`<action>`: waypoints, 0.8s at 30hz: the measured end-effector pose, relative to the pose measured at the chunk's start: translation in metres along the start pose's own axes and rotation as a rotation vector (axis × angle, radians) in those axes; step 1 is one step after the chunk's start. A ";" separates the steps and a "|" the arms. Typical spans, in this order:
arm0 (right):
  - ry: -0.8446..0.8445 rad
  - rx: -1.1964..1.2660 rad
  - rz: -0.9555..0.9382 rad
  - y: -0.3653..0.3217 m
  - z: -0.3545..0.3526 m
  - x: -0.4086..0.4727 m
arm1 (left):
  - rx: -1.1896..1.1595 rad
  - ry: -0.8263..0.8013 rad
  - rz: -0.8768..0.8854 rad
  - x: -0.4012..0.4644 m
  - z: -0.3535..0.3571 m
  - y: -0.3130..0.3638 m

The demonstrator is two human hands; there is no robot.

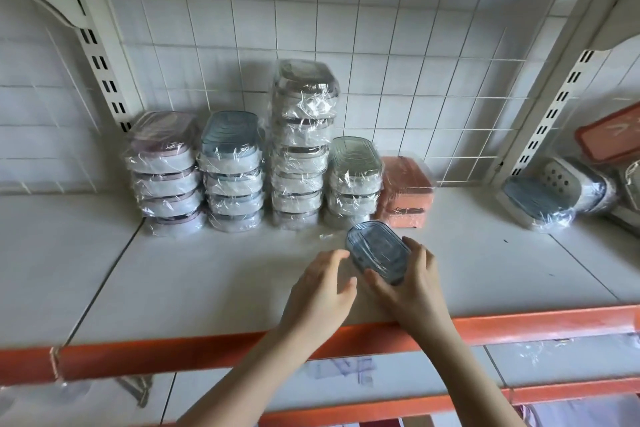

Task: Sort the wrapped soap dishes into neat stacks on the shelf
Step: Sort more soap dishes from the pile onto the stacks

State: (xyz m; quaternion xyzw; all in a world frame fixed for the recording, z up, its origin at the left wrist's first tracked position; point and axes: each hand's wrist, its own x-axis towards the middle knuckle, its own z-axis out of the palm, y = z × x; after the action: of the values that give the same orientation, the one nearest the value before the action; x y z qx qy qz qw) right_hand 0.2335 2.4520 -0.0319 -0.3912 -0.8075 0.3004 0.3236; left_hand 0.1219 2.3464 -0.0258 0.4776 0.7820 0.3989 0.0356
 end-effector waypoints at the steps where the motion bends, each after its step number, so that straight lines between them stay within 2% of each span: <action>1: 0.000 0.001 0.023 0.000 0.000 0.000 | 0.005 -0.015 0.008 -0.002 0.002 0.000; 5: 0.006 -0.001 0.042 0.002 0.001 0.000 | 0.054 -0.090 0.067 -0.007 0.009 -0.003; 9: -0.034 0.035 0.010 0.004 -0.004 -0.003 | 0.007 -0.112 0.065 -0.007 0.010 -0.009; 16: -0.102 0.155 -0.173 -0.008 -0.009 -0.012 | -0.127 -0.060 0.086 -0.015 0.003 -0.009; 21: -0.107 0.178 -0.360 -0.022 0.006 -0.024 | -0.128 0.184 0.150 -0.026 -0.012 -0.015; 24: -0.124 0.204 -0.427 -0.038 0.017 -0.023 | -0.109 0.269 0.172 -0.028 -0.034 -0.023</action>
State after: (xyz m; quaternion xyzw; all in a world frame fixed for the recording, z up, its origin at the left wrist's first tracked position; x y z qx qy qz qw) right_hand 0.2147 2.4097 -0.0210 -0.1576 -0.8557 0.3285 0.3675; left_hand 0.1055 2.2999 -0.0275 0.4825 0.7132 0.5026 -0.0777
